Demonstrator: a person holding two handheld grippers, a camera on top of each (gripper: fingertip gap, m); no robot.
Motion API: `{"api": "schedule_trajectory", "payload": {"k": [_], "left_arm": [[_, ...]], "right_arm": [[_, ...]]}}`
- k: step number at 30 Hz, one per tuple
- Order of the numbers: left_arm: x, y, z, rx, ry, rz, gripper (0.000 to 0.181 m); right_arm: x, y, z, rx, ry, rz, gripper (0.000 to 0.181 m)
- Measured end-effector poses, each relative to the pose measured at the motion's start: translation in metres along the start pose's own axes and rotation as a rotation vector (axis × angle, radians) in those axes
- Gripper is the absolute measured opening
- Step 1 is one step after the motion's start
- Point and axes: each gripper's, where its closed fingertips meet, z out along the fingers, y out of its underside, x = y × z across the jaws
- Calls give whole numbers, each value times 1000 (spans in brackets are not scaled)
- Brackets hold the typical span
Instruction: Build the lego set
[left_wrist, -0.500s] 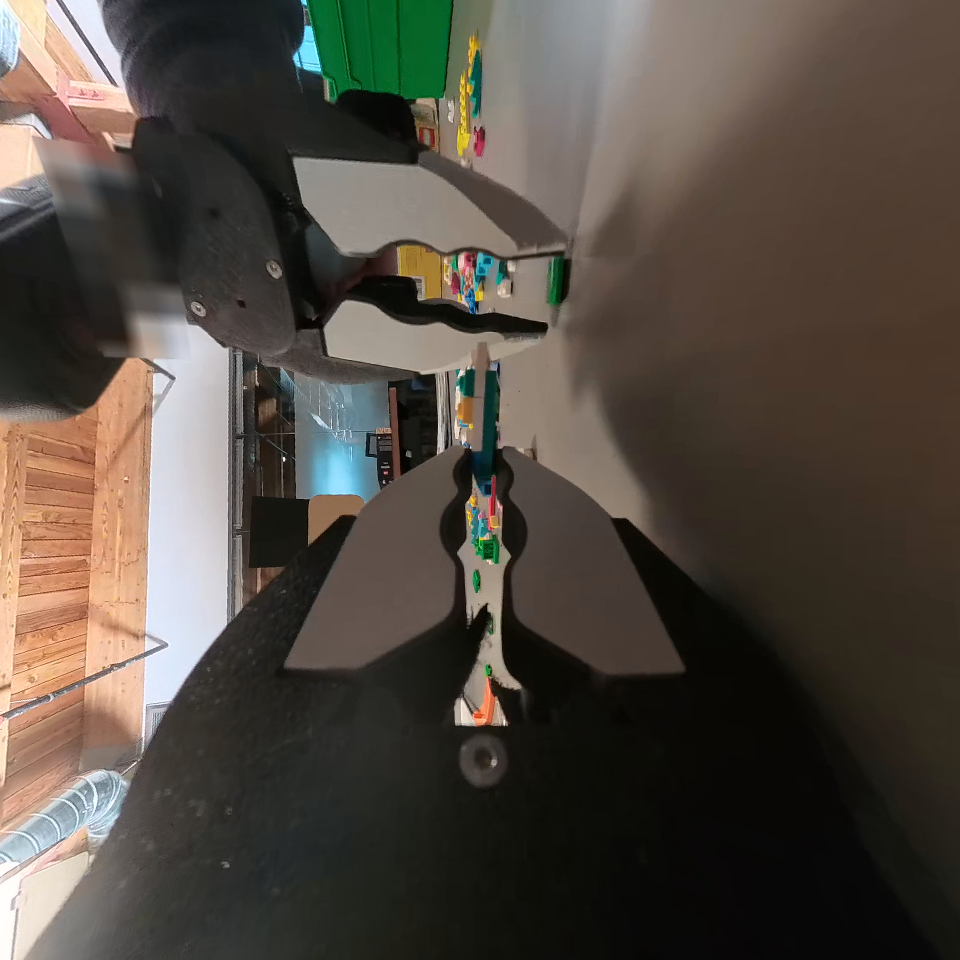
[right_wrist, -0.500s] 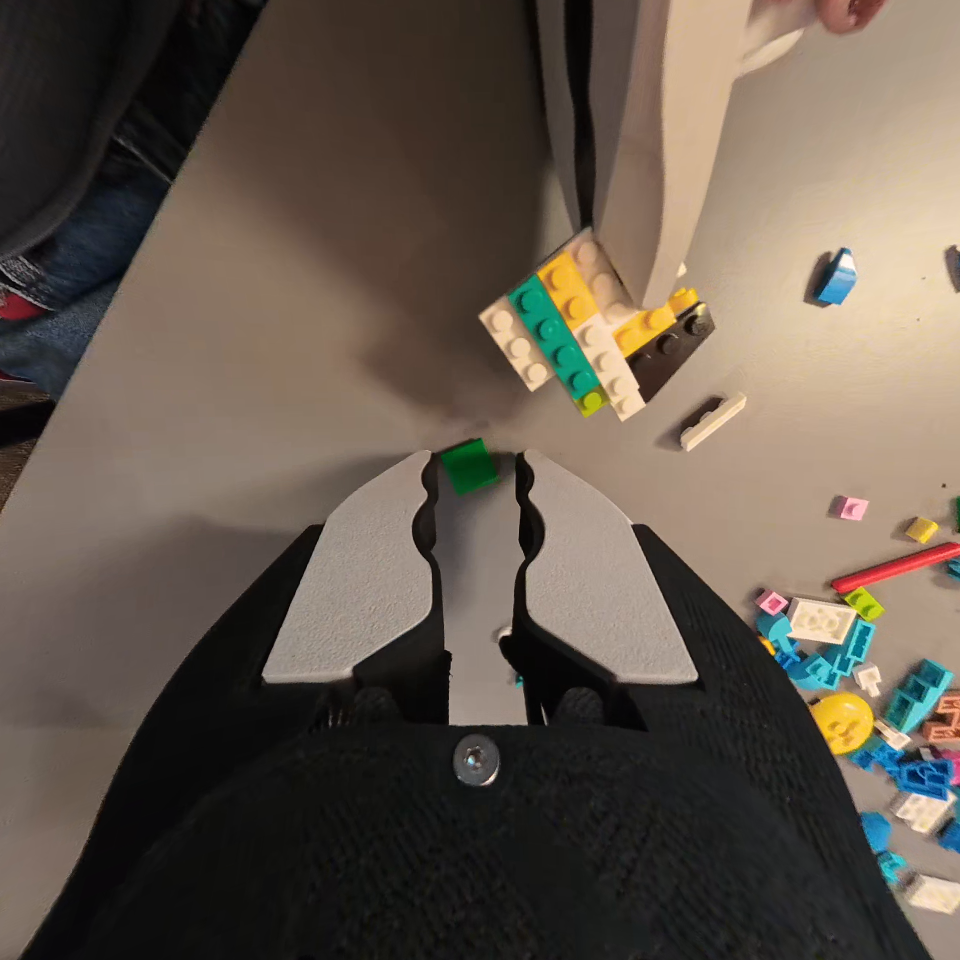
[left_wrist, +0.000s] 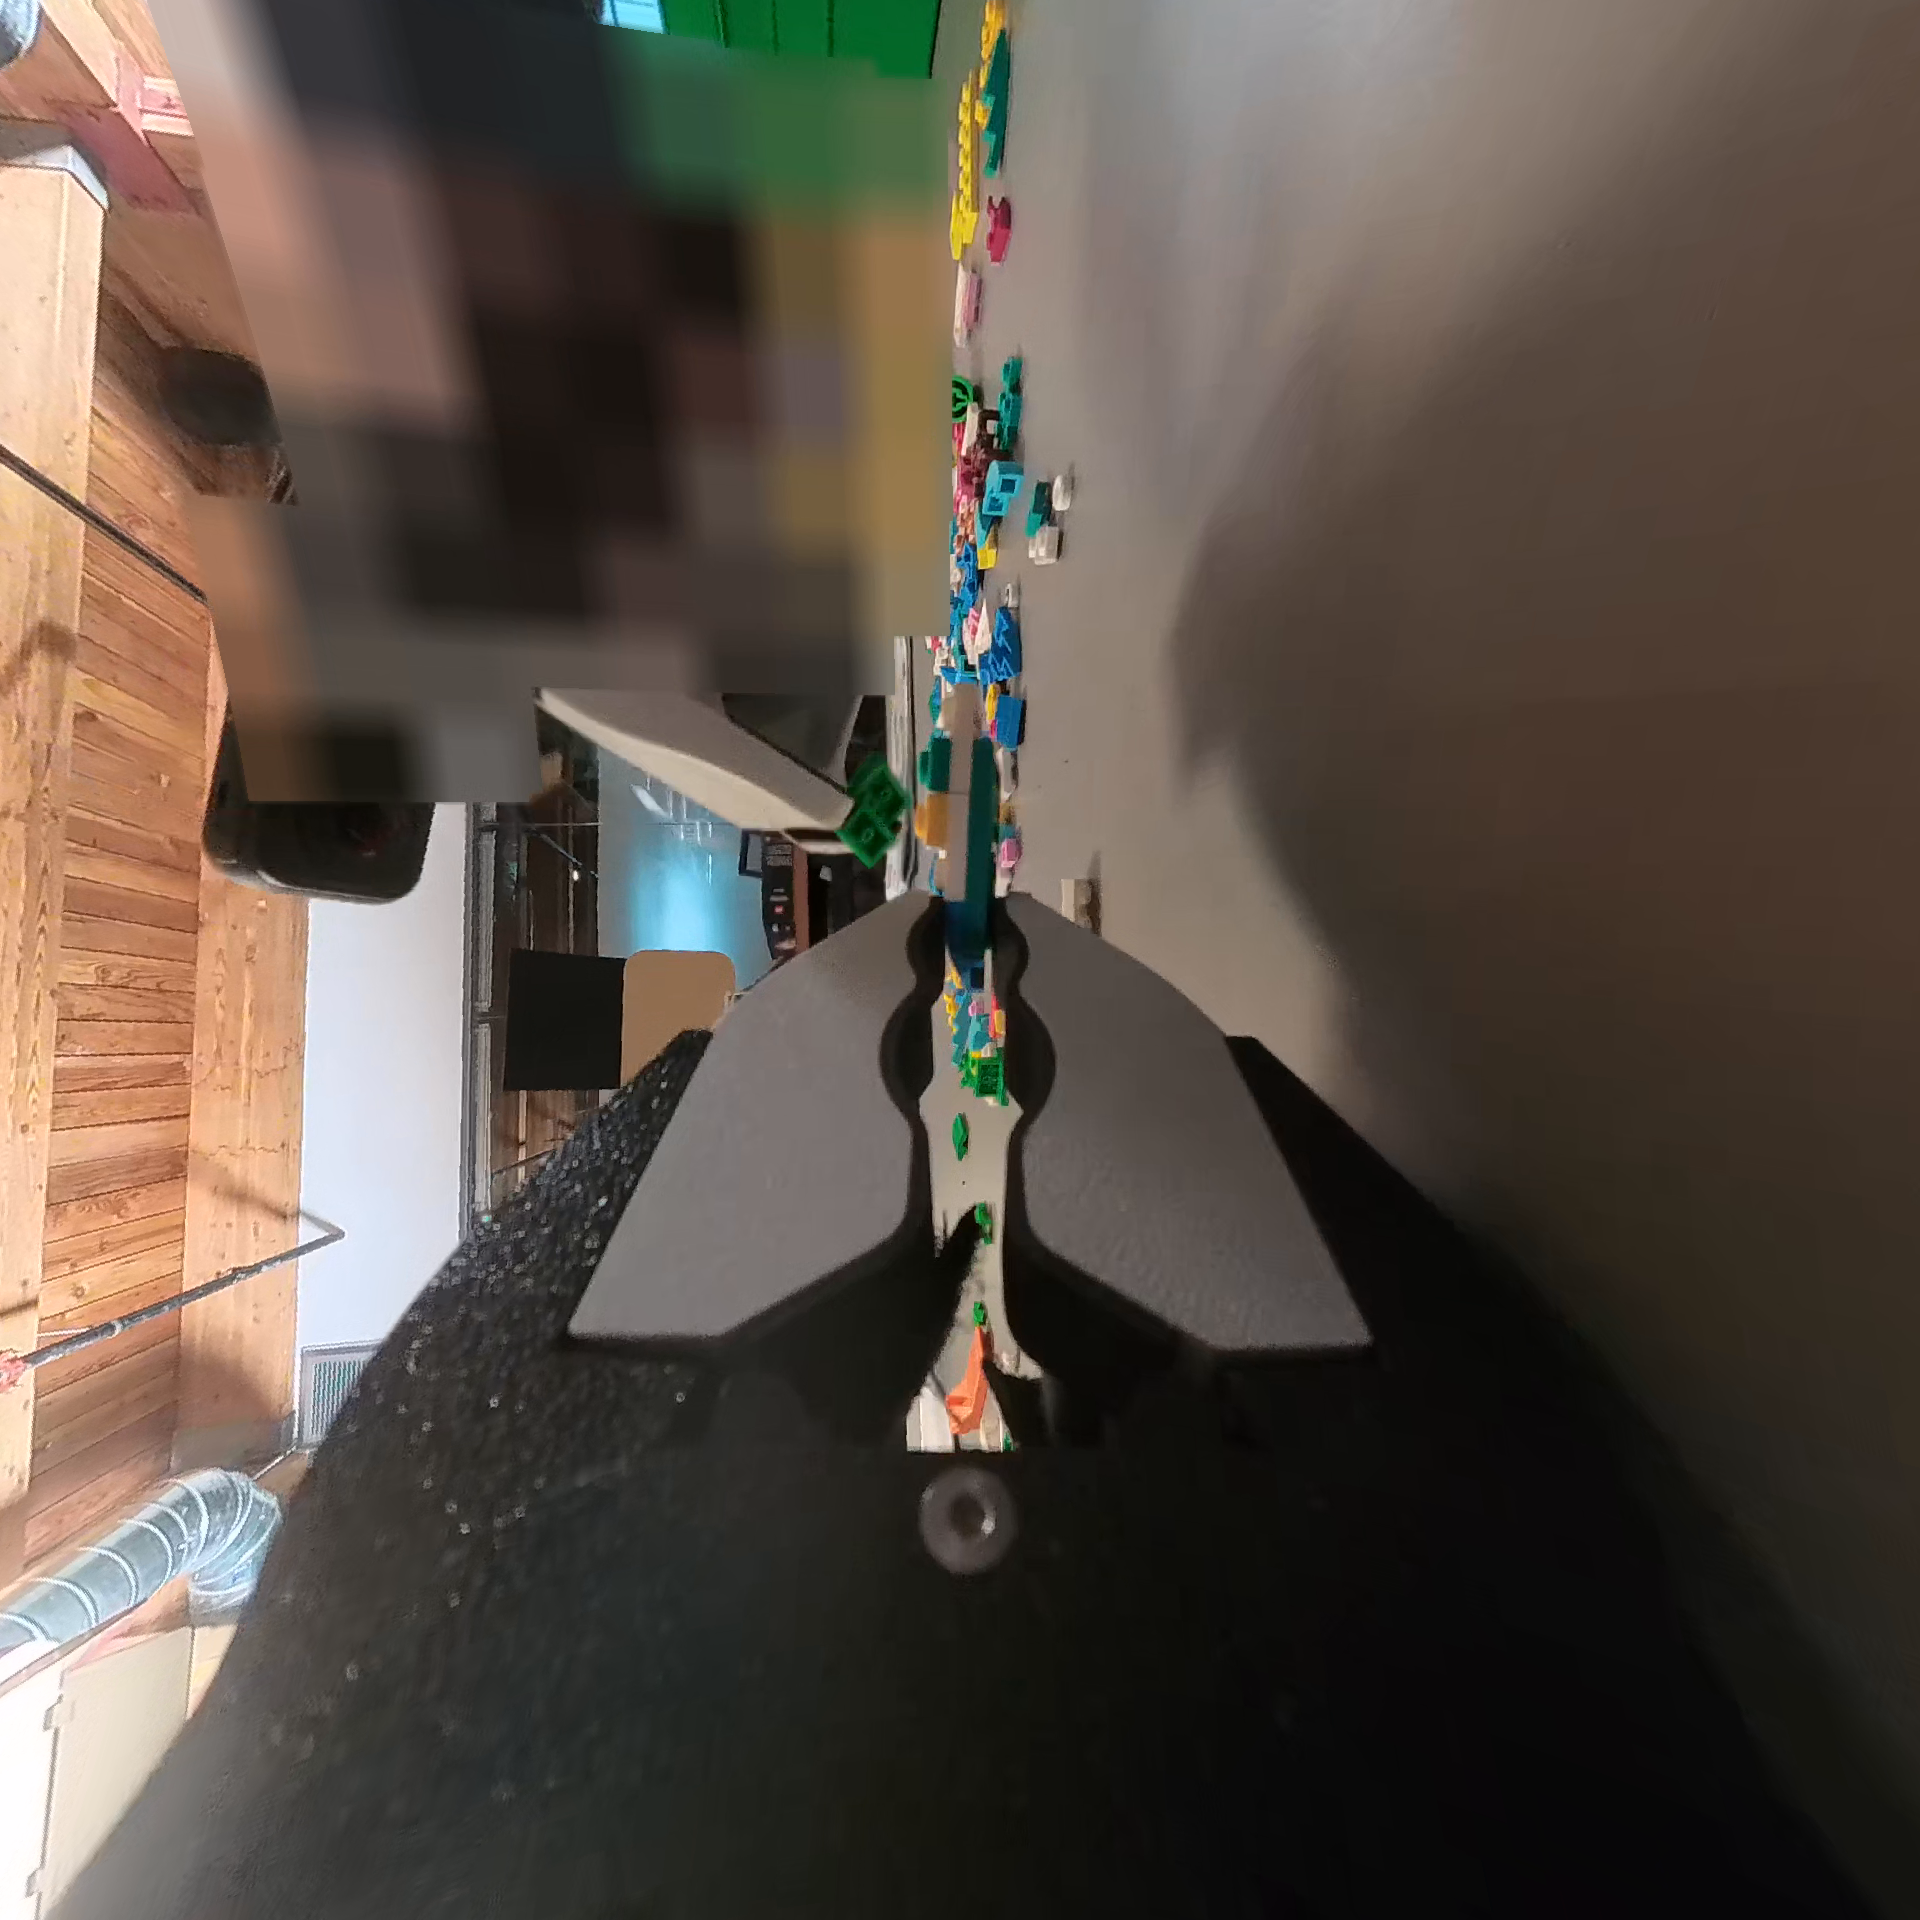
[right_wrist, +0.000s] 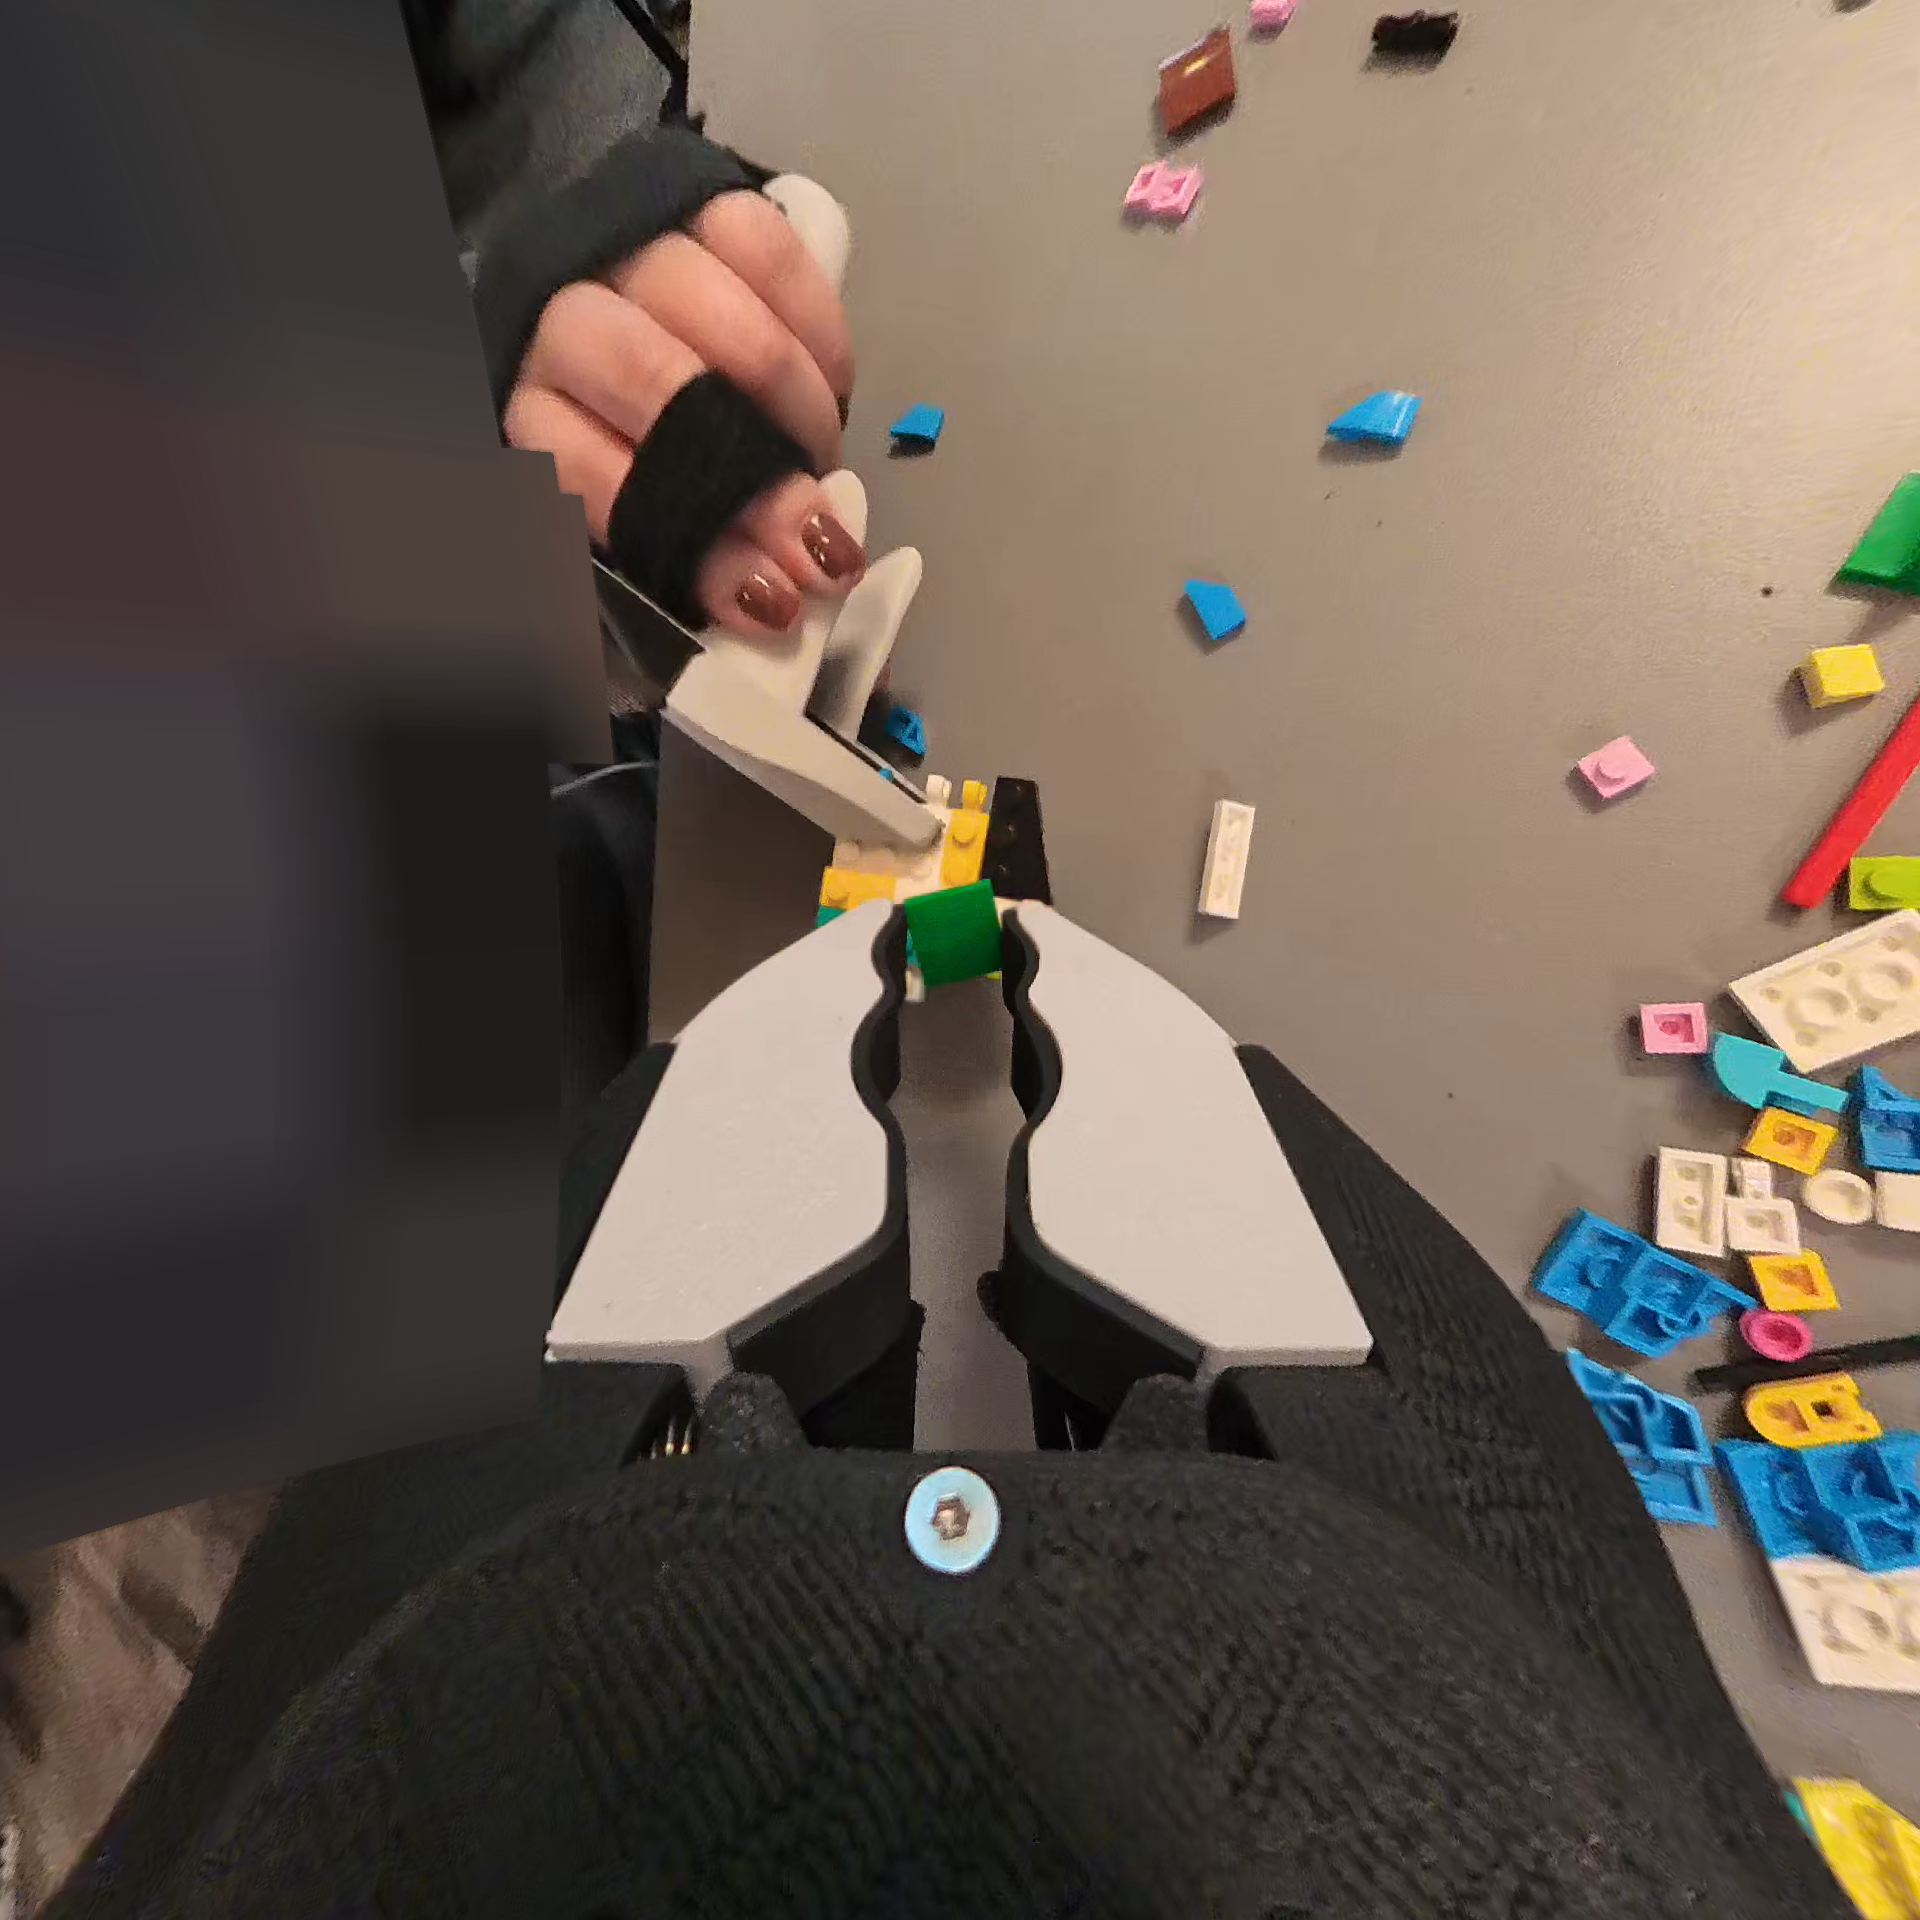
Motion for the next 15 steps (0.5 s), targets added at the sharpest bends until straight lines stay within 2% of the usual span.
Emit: {"api": "schedule_trajectory", "payload": {"k": [11, 15], "left_arm": [[-6, 1, -1, -18, -41, 16, 7], [-10, 1, -3, -16, -68, 20, 7]], "right_arm": [[4, -8, 11, -135, 298, 30, 16], [3, -8, 8, -158, 355, 51, 16]]}}
